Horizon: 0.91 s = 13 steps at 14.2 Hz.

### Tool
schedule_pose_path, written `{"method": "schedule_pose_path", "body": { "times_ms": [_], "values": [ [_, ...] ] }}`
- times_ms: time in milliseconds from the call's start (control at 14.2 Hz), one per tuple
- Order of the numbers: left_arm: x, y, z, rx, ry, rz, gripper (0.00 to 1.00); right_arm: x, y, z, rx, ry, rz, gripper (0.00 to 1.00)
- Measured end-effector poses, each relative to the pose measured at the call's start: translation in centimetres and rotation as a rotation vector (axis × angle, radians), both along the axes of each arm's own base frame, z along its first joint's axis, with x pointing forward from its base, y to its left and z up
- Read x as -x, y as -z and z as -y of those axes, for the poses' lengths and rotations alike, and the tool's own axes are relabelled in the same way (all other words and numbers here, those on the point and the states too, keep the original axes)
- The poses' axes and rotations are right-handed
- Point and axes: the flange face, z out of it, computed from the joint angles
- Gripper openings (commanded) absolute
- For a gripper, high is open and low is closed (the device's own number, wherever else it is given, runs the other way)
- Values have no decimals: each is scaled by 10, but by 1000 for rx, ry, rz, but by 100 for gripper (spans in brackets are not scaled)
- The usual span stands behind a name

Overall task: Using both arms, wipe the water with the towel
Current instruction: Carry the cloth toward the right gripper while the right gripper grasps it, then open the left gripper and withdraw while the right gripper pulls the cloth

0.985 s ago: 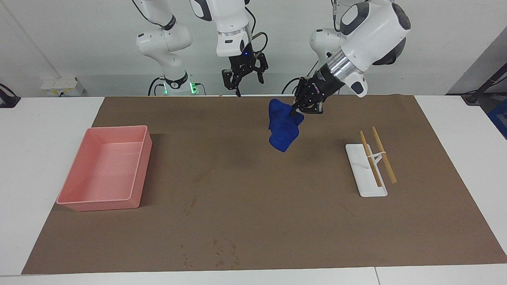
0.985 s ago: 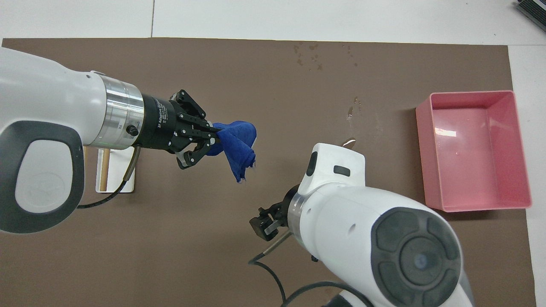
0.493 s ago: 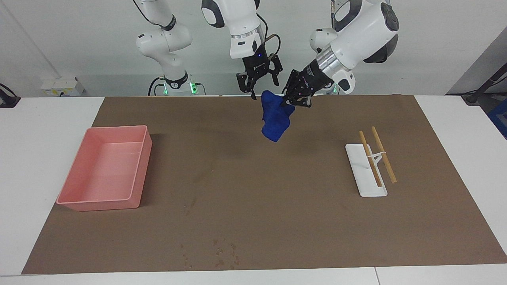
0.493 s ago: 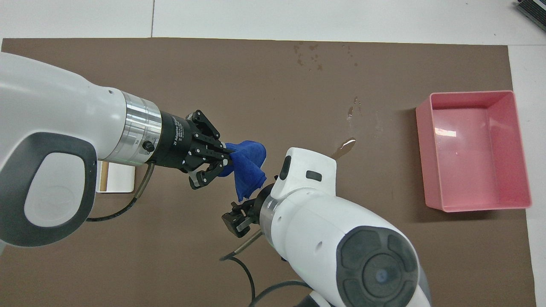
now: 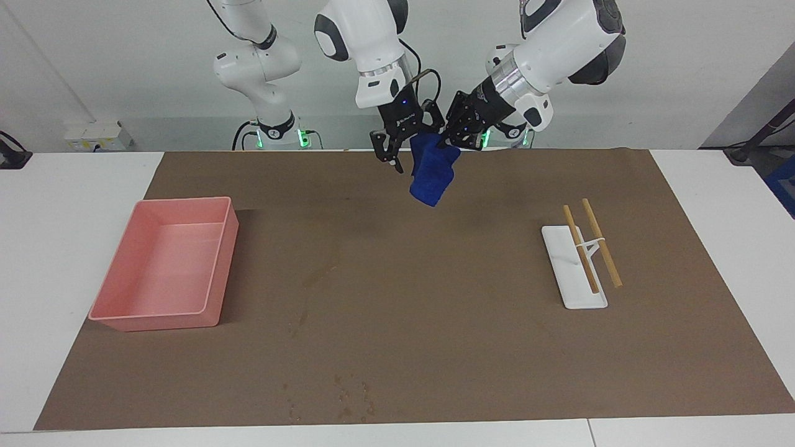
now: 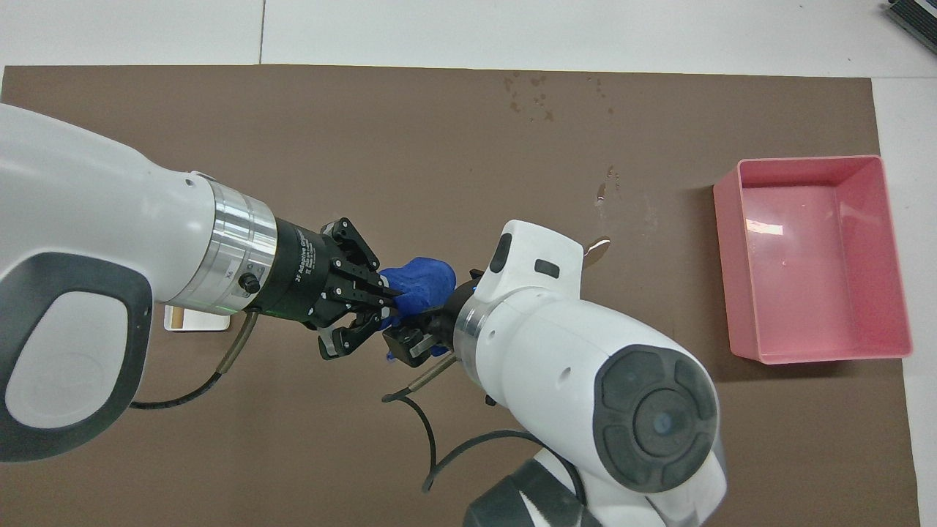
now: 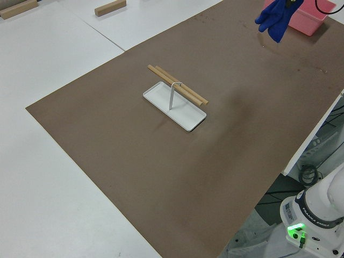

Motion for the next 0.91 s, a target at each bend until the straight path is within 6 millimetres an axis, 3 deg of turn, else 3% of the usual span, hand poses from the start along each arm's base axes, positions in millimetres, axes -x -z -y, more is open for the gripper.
{"method": "schedule_pose_path", "body": {
  "times_ms": [70, 141, 211, 282, 915],
  "values": [
    [1, 2, 6, 4, -1, 11, 0, 0, 2, -1, 1, -1, -3, 85],
    [3, 4, 12, 7, -6, 23, 0, -1, 4, -1, 3, 2, -7, 54],
    [5, 8, 19, 9, -10, 33, 0, 0, 5, -2, 3, 5, -11, 17],
    [6, 11, 22, 12, -17, 43, 0, 0, 7, -2, 6, 4, -17, 0],
    [8, 13, 26, 16, -19, 55, 0, 4, 10, -5, 11, 3, -30, 0]
  ]
}}
